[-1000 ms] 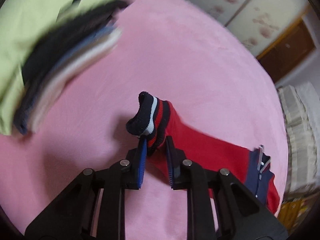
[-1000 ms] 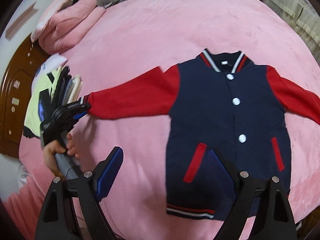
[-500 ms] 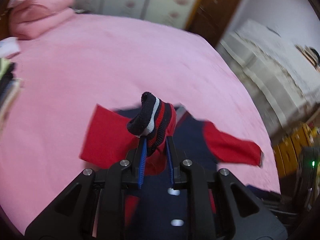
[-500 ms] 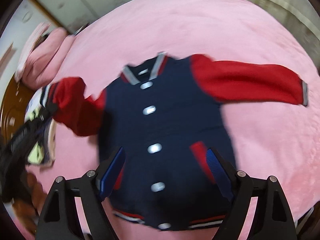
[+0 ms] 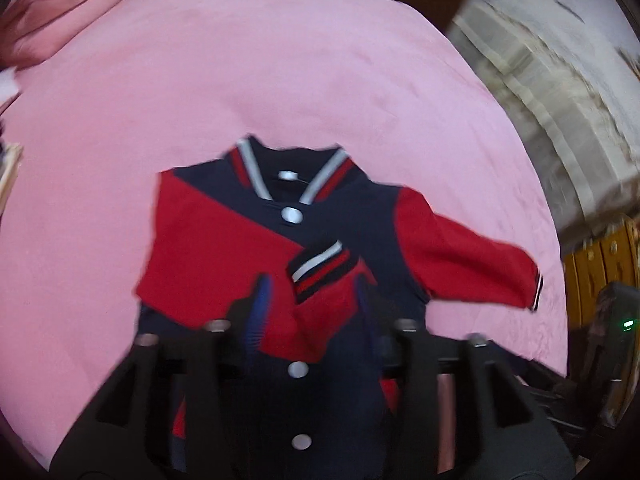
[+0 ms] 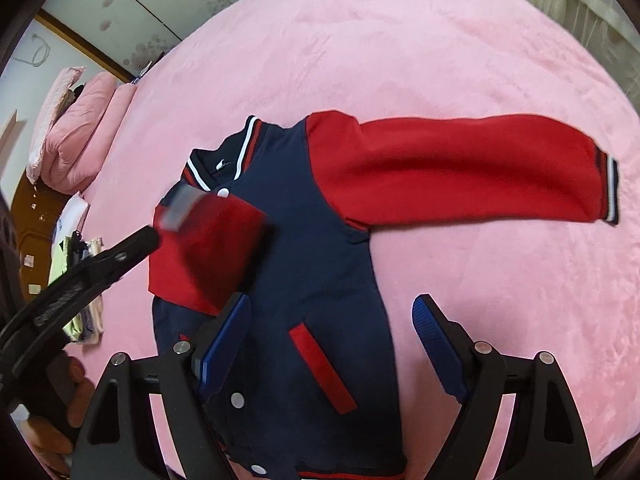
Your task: Fold large clothes
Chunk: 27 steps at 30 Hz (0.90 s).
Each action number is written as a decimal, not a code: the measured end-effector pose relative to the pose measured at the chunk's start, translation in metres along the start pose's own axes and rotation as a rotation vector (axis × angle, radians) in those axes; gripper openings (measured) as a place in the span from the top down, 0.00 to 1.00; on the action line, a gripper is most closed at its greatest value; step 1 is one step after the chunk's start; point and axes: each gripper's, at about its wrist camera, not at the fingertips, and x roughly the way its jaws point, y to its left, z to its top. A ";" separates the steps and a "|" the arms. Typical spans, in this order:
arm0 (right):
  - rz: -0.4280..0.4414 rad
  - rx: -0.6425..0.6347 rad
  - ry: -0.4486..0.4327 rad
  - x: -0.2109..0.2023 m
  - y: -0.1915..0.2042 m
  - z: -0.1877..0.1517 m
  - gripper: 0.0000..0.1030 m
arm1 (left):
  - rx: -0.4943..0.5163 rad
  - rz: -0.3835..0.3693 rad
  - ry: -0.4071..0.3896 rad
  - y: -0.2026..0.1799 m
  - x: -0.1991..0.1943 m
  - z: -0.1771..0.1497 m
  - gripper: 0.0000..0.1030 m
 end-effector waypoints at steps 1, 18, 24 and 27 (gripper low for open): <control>0.020 0.003 0.011 -0.001 0.002 0.010 0.18 | -0.019 0.008 -0.007 0.009 -0.006 0.002 0.33; -0.324 -0.265 0.122 0.093 0.122 0.048 0.22 | -0.226 0.341 0.122 0.095 0.009 -0.003 0.31; -0.290 -0.039 0.104 0.074 0.059 0.050 0.22 | -0.222 0.342 0.144 0.104 0.017 -0.006 0.32; -0.176 0.063 0.108 0.063 0.023 0.052 0.22 | -0.248 0.331 0.171 0.108 0.025 -0.010 0.32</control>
